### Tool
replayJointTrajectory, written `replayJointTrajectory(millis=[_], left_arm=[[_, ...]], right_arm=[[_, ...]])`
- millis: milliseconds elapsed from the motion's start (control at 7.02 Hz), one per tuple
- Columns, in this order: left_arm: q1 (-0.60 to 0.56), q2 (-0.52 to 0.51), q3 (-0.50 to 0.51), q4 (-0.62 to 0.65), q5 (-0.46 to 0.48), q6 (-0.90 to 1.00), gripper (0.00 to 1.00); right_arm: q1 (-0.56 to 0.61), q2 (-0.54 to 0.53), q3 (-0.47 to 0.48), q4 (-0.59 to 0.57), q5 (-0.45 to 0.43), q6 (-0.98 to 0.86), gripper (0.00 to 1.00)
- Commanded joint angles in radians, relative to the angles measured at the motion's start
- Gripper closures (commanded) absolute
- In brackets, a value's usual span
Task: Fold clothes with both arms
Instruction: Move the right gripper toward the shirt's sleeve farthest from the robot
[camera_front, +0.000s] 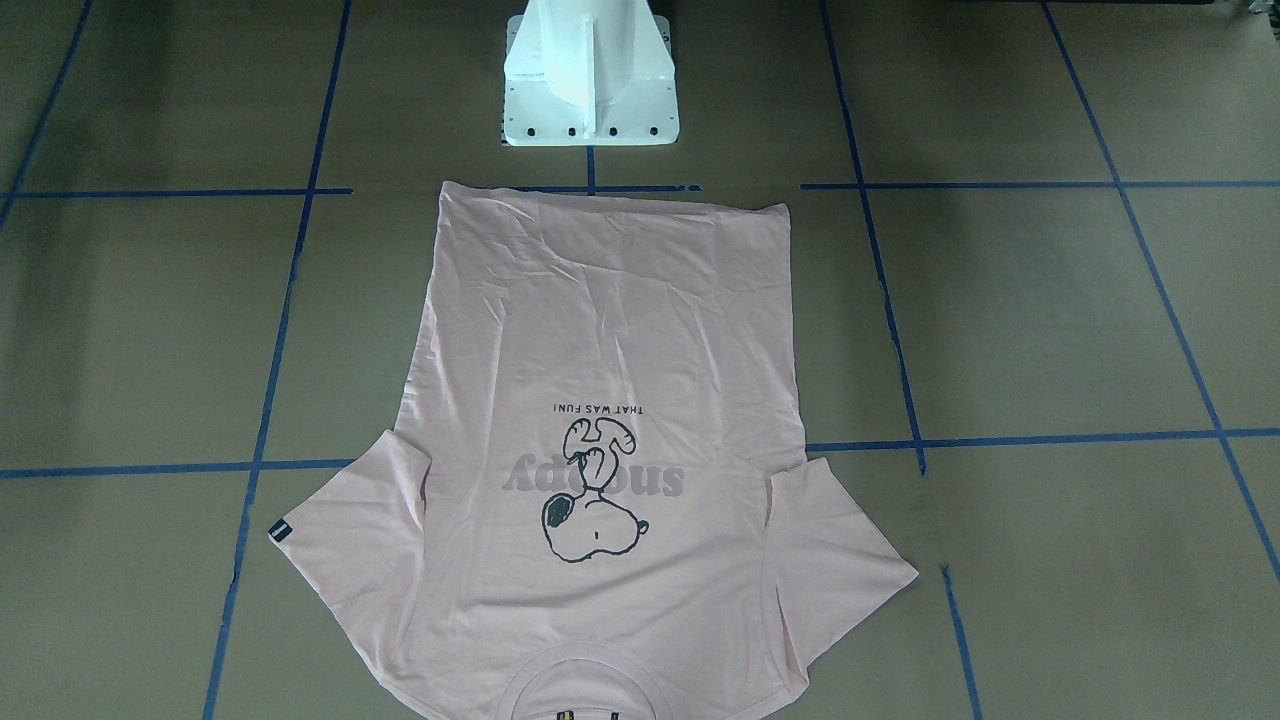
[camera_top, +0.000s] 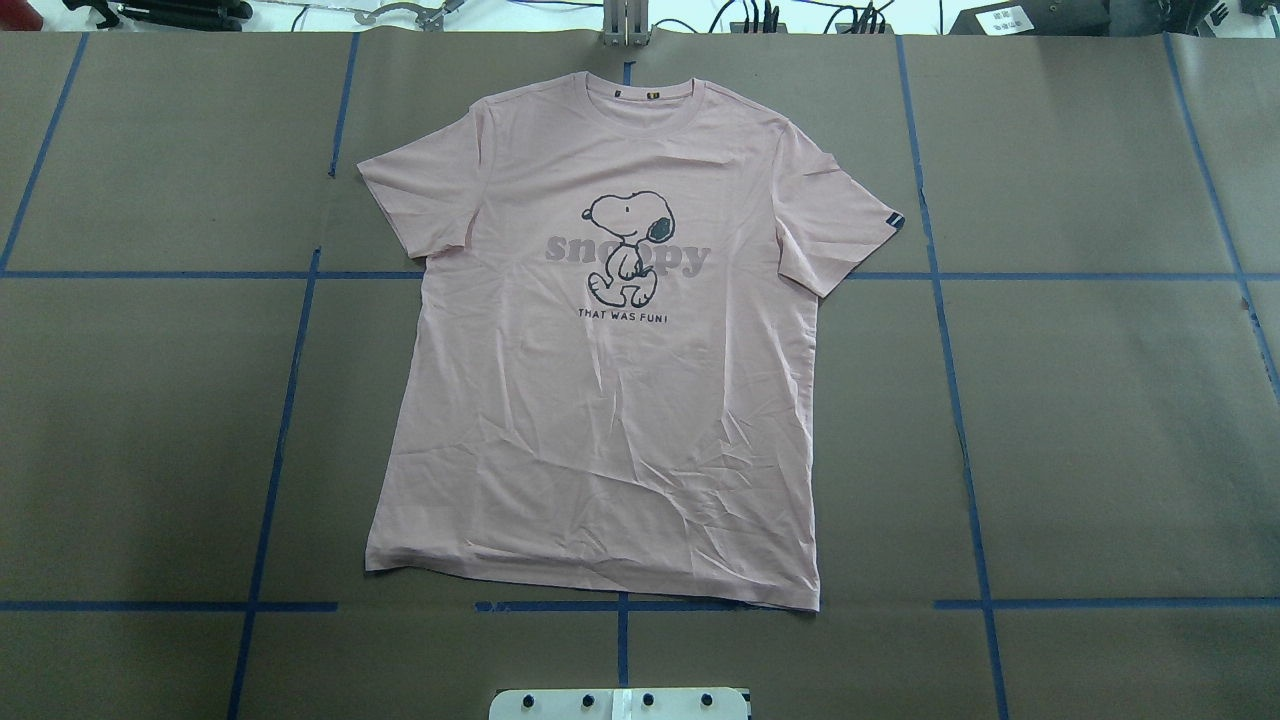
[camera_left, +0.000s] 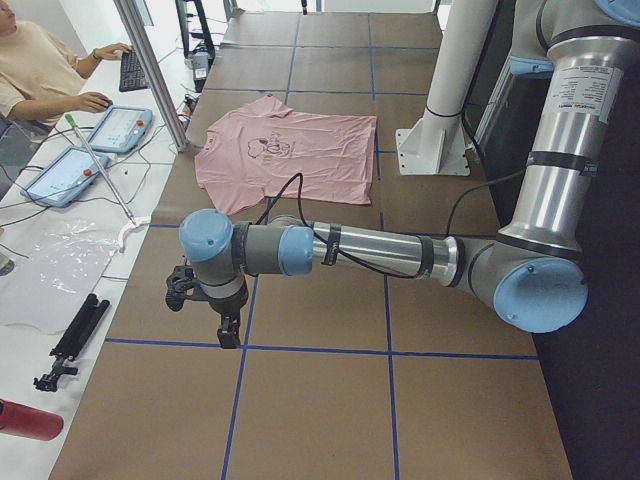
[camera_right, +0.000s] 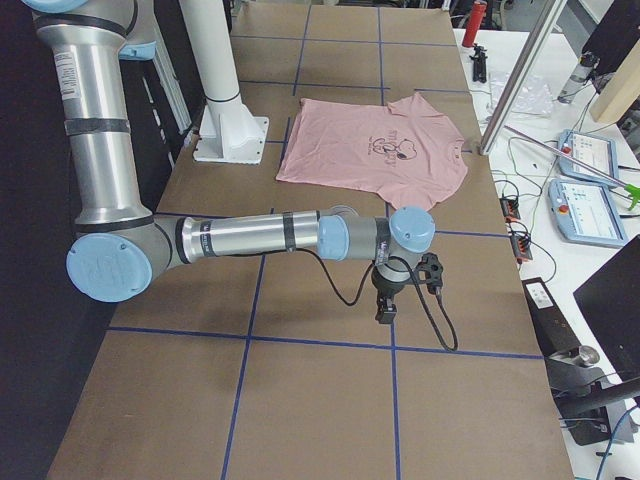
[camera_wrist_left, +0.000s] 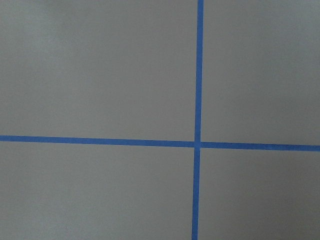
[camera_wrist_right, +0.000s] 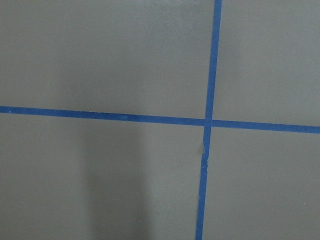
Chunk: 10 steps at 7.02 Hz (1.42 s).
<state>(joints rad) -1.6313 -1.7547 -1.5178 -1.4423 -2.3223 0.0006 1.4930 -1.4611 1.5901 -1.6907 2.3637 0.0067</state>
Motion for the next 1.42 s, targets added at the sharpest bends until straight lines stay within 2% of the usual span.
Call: replayJointTrajectory(millis=[0, 142, 427, 570, 855, 997, 1140, 1282], left_arm=[[-0.002, 0.009, -0.024, -0.007, -0.012, 0.002, 0.0], [-0.001, 0.014, -0.028, -0.013, -0.012, 0.002, 0.0], [-0.001, 0.034, -0.025, -0.032, -0.043, -0.007, 0.0], [0.001, 0.04, -0.056, -0.032, -0.054, -0.007, 0.0], [0.002, 0.04, -0.112, -0.067, -0.069, -0.007, 0.0], [0.004, 0.075, -0.148, -0.088, -0.074, -0.008, 0.0], [0.004, 0.105, -0.15, -0.152, -0.092, -0.008, 0.0], [0.005, 0.124, -0.147, -0.227, -0.092, -0.008, 0.0]], right_arm=[[-0.002, -0.005, -0.018, 0.066, -0.004, 0.001, 0.0], [-0.002, -0.007, -0.054, 0.141, -0.003, 0.01, 0.0], [-0.014, 0.01, -0.067, 0.154, 0.003, 0.039, 0.0], [-0.051, 0.052, -0.059, 0.161, -0.001, 0.19, 0.0], [-0.173, 0.125, -0.071, 0.175, 0.003, 0.211, 0.0], [-0.244, 0.187, -0.081, 0.225, 0.005, 0.248, 0.0], [-0.345, 0.255, -0.087, 0.227, -0.007, 0.35, 0.0], [-0.409, 0.315, -0.087, 0.244, -0.017, 0.554, 0.0]])
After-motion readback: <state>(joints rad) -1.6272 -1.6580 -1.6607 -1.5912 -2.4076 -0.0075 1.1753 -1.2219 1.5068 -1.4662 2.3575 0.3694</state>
